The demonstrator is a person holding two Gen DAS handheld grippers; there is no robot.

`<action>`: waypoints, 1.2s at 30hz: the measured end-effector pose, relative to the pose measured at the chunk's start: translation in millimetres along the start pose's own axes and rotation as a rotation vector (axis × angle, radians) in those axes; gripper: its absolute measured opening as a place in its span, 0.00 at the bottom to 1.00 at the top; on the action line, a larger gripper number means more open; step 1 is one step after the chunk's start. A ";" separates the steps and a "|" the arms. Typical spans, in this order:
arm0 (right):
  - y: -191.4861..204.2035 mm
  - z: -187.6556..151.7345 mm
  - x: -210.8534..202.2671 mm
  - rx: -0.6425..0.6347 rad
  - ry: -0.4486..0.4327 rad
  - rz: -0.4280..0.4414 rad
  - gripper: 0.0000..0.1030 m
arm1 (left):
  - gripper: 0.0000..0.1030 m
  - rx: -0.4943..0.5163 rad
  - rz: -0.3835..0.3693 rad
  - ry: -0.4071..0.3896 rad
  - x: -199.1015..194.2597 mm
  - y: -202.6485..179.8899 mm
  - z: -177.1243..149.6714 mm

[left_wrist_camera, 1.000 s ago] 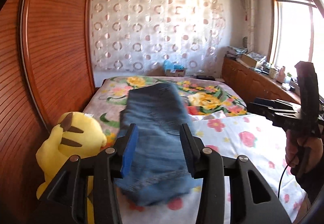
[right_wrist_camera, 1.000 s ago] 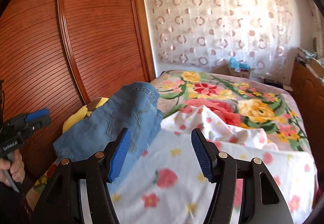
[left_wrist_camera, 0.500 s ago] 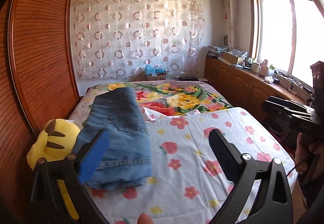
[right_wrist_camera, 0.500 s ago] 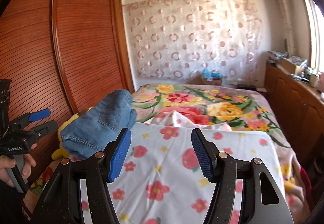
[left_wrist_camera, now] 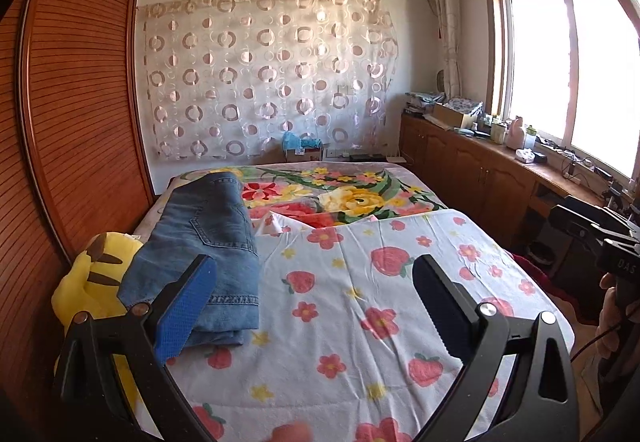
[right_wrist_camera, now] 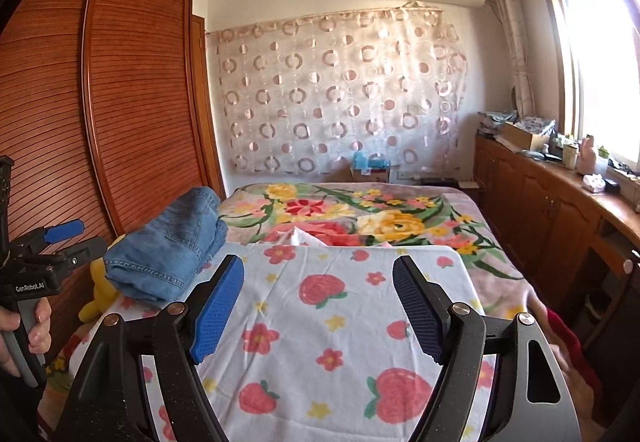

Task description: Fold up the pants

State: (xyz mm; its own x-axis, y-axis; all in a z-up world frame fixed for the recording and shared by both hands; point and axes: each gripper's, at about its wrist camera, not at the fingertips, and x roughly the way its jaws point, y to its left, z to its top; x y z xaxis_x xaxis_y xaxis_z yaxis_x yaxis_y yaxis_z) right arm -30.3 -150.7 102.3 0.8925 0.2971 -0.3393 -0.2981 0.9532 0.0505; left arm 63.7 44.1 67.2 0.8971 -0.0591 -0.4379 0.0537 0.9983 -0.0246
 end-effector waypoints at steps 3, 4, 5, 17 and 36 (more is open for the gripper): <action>4.7 -1.9 -3.2 -0.003 0.003 -0.015 0.76 | 0.96 -0.001 -0.008 -0.004 -1.8 -1.9 -1.2; 6.3 -1.8 -3.6 -0.003 0.002 -0.018 0.76 | 0.96 0.001 -0.009 -0.001 -1.6 -1.9 -1.4; 9.6 -1.7 -4.9 -0.004 0.001 -0.020 0.76 | 0.96 0.004 -0.010 0.003 -1.2 -1.9 -1.7; 13.7 -1.9 -6.3 -0.005 0.005 -0.032 0.76 | 0.96 -0.003 -0.012 0.003 -7.6 -8.3 -2.9; -3.3 0.6 -7.9 -0.005 -0.005 -0.027 0.76 | 0.96 0.000 -0.016 -0.017 -16.0 -17.8 -1.5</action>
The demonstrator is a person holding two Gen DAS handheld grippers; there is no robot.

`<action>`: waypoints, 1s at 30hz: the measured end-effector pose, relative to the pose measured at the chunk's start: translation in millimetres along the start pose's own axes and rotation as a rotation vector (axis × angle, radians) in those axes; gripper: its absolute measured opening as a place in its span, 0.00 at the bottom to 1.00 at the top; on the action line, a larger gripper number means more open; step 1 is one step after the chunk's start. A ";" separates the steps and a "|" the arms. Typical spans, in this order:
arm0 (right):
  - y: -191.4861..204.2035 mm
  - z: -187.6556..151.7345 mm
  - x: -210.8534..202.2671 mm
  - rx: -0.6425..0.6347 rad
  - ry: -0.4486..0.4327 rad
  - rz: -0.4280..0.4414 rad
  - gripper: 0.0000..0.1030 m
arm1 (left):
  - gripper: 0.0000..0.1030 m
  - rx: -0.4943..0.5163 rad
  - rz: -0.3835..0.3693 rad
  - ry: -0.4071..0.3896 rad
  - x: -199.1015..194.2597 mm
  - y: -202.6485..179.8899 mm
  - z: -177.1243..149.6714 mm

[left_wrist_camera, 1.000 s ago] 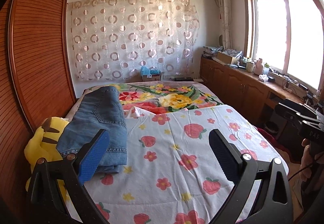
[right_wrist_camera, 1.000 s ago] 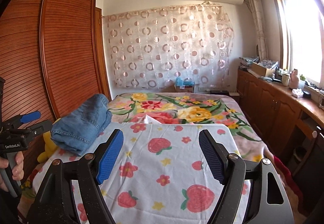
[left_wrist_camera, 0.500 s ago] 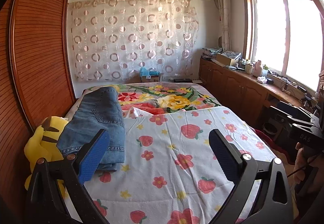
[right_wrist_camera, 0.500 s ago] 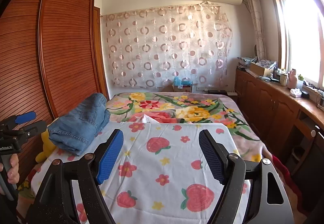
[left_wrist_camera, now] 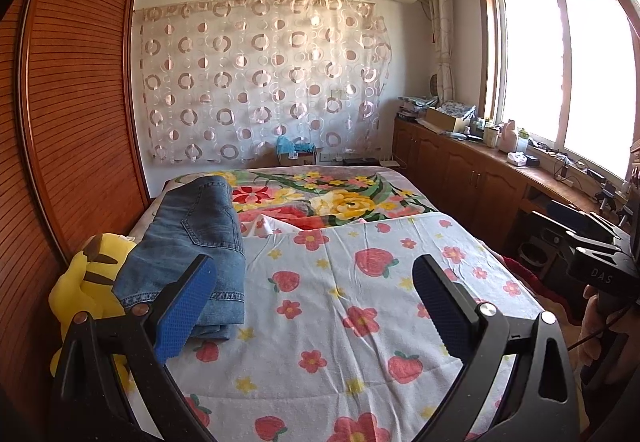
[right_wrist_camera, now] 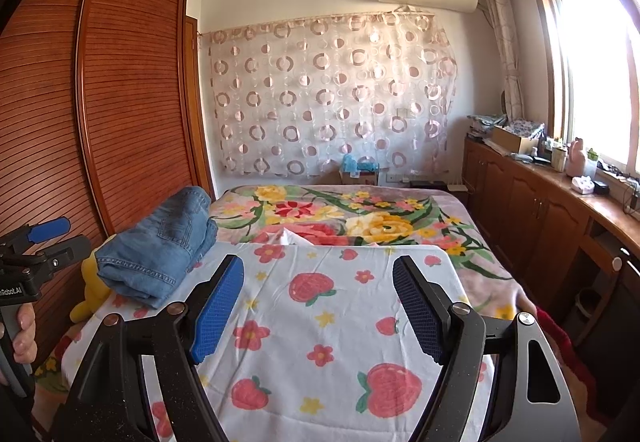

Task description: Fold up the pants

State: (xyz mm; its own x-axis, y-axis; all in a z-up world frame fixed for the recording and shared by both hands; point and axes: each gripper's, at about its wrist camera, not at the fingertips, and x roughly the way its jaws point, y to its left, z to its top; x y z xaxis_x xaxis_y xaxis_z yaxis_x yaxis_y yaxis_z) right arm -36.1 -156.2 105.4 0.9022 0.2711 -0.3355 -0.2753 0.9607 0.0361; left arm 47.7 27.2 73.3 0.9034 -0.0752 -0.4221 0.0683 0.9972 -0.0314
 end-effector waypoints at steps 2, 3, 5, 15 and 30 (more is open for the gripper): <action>0.1 0.6 -0.5 -0.002 -0.002 -0.003 0.76 | 0.96 0.000 0.001 0.000 0.0 0.2 0.0; -0.7 0.2 -0.2 -0.004 -0.003 -0.003 0.76 | 0.96 -0.001 0.002 0.000 0.0 -1.0 -0.2; -2.7 0.6 -0.1 -0.008 -0.004 -0.001 0.76 | 0.96 0.001 0.003 0.001 -0.2 -1.0 -0.1; -4.9 1.0 0.3 -0.008 -0.006 0.001 0.76 | 0.96 0.000 0.002 0.000 -0.1 0.0 -0.1; -4.6 1.5 2.2 -0.004 -0.010 -0.005 0.76 | 0.96 0.001 0.002 0.000 -0.2 -1.3 -0.1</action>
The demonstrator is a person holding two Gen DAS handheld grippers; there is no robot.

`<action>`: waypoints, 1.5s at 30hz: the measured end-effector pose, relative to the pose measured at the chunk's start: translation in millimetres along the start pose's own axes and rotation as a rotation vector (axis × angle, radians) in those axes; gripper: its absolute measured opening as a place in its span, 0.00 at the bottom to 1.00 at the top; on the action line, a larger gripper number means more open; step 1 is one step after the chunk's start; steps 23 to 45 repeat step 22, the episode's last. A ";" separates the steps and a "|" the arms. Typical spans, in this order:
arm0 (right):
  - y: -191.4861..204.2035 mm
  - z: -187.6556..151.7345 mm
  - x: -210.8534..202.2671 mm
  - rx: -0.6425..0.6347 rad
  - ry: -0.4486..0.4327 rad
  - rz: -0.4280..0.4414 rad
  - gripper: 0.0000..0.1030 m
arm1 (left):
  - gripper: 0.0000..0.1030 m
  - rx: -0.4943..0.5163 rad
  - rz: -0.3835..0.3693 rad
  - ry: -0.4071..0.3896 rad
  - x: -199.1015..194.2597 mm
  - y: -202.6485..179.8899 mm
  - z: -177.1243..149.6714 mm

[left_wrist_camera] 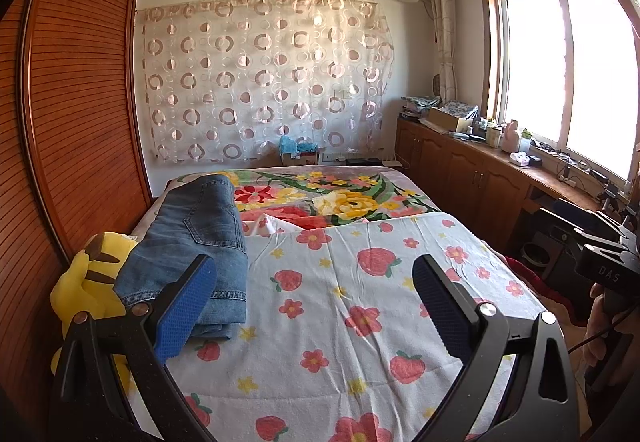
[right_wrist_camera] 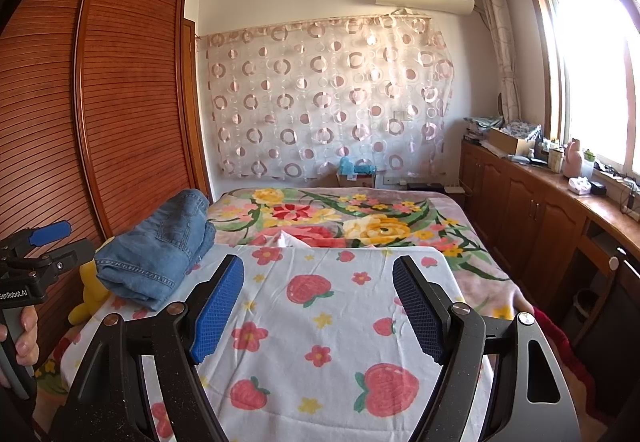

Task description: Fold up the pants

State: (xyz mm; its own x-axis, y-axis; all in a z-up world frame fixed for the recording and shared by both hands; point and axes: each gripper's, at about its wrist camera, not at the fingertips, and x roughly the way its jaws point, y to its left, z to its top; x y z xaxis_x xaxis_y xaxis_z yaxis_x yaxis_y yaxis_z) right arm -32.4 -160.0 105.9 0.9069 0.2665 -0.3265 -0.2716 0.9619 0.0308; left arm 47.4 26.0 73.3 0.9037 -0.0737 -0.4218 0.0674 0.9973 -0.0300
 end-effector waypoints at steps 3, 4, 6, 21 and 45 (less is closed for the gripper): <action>-0.8 0.7 0.3 0.002 -0.001 -0.001 0.76 | 0.96 0.000 0.001 0.000 0.0 1.1 0.1; -0.9 1.7 0.4 0.002 -0.001 -0.002 0.76 | 0.96 0.000 0.001 -0.001 0.0 0.8 0.1; 0.6 0.6 1.1 0.002 -0.003 -0.003 0.76 | 0.96 -0.001 0.002 0.000 0.0 1.1 0.1; 0.4 -0.8 1.4 0.008 -0.008 -0.007 0.76 | 0.96 0.000 0.002 0.000 -0.1 1.8 -0.4; 0.4 -0.3 1.6 0.008 -0.008 -0.008 0.76 | 0.96 0.000 0.001 -0.001 0.0 1.8 -0.4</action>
